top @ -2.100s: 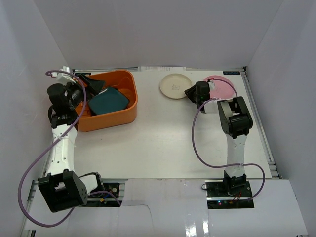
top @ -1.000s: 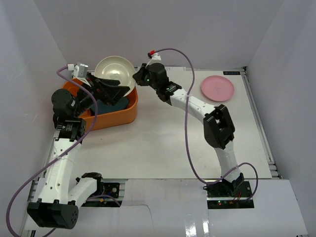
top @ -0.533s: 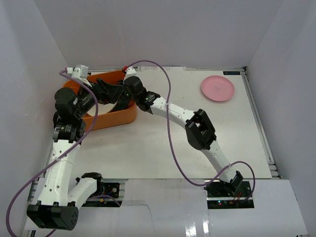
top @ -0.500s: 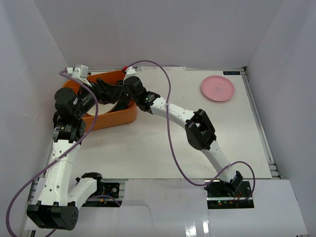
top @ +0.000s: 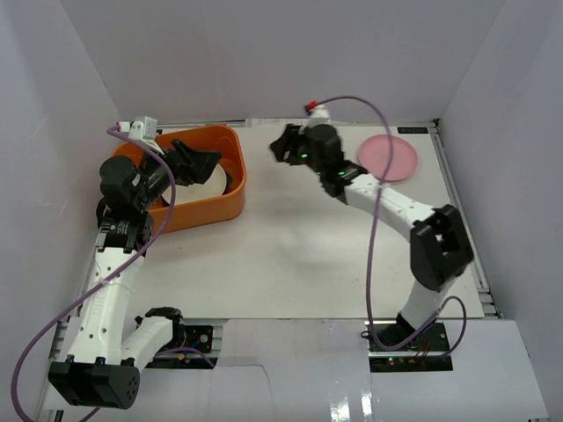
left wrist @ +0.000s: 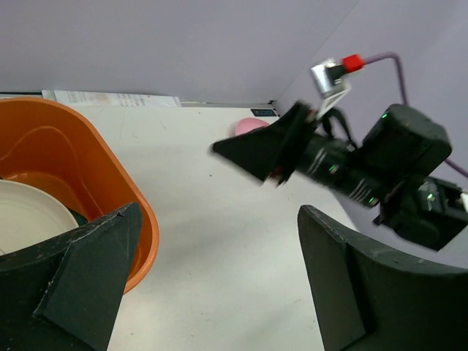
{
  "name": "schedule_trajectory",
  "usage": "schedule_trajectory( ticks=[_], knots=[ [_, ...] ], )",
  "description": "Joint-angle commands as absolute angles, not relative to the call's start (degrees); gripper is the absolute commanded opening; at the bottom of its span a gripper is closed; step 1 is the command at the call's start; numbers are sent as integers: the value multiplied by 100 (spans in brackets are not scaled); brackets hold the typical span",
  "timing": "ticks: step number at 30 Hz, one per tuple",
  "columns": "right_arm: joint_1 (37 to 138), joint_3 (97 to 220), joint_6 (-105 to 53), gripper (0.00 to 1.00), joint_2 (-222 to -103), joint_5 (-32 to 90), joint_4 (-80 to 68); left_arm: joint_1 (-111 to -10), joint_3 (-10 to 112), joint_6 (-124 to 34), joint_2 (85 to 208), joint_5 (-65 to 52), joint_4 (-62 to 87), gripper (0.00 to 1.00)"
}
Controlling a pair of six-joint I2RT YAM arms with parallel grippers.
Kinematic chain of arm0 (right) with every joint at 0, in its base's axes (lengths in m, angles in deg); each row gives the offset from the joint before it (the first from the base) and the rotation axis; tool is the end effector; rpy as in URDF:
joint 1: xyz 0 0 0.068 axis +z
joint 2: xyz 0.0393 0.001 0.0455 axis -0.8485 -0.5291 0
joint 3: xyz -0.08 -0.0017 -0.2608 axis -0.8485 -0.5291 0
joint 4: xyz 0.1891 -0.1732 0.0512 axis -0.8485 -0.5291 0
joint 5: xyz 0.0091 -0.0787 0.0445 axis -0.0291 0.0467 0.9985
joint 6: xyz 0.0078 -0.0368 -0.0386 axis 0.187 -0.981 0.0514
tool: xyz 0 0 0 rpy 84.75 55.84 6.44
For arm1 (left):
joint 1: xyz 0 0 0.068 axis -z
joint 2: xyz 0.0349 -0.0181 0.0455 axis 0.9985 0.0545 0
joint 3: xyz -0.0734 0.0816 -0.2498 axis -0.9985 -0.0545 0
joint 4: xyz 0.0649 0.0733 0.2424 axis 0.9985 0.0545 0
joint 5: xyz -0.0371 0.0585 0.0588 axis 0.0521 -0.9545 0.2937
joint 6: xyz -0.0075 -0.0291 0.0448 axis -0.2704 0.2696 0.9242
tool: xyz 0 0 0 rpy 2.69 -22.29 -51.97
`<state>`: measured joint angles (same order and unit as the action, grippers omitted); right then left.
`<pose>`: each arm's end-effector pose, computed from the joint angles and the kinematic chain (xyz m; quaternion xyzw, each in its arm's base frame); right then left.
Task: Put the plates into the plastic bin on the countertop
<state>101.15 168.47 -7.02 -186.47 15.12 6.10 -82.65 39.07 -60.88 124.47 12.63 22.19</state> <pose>0.3303 0.3039 0.3238 -0.0796 0.7545 0.3355 0.5585 0.2022 -0.0314 0.4132 0.0232 0.7095 -0.3498 0.6112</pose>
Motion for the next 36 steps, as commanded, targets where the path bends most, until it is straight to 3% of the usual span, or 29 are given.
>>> schedule_trajectory(
  ticks=[1, 7, 8, 9, 14, 22, 23, 24, 25, 26, 27, 28, 30, 36],
  knots=[
    [8536, 15436, -156, 56, -17622, 1418, 1246, -8283, 3800, -6202, 12490, 1543, 2062, 98],
    [6267, 13545, 409, 62, -16907, 610, 1351, -8274, 3773, -6343, 12604, 1975, 1904, 98],
    [6080, 13499, 410, 70, -16950, 557, 1343, -8274, 3765, -6370, 12613, 2045, 1895, 98],
    [5921, 13473, 375, 72, -17002, 391, 1273, -8274, 3765, -6378, 12630, 2072, 1886, 98],
    [5208, 13928, 260, 88, -17792, 257, 904, -8274, 3773, -6422, 12674, 2221, 1868, 98],
    [5076, 15211, 268, 91, -19559, 1488, 983, -8274, 3808, -6449, 12797, 2475, 1859, 98],
    [5076, 15491, 356, 83, -19709, 1471, 704, -8274, 3808, -6440, 12841, 2493, 1859, 98],
    [5076, 15546, 540, 69, -19919, 1488, 658, -8274, 3817, -6431, 12841, 2485, 1859, 98],
    [5076, 15547, 637, 69, -19956, 1480, 640, -8274, 3809, -6423, 12850, 2476, 1859, 98],
    [5076, 15512, 708, 54, -19965, 1471, 648, -8274, 3808, -6414, 12859, 2467, 1859, 98],
    [5076, 15338, 778, 46, -19913, 1497, 814, -8274, 3800, -6405, 12876, 2459, 1859, 98],
    [5076, 15214, 848, 26, -19869, 1523, 972, -8274, 3800, -6405, 12885, 2459, 1859, 98],
    [5076, 14968, 893, 8, -19650, 1585, 1253, -8274, 3800, -6414, 12903, 2476, 1859, 98],
    [5329, 14387, 858, 8, -18281, 2059, 2133, -8274, 3747, -6431, 12806, 2686, 1684, 98]
  ],
)
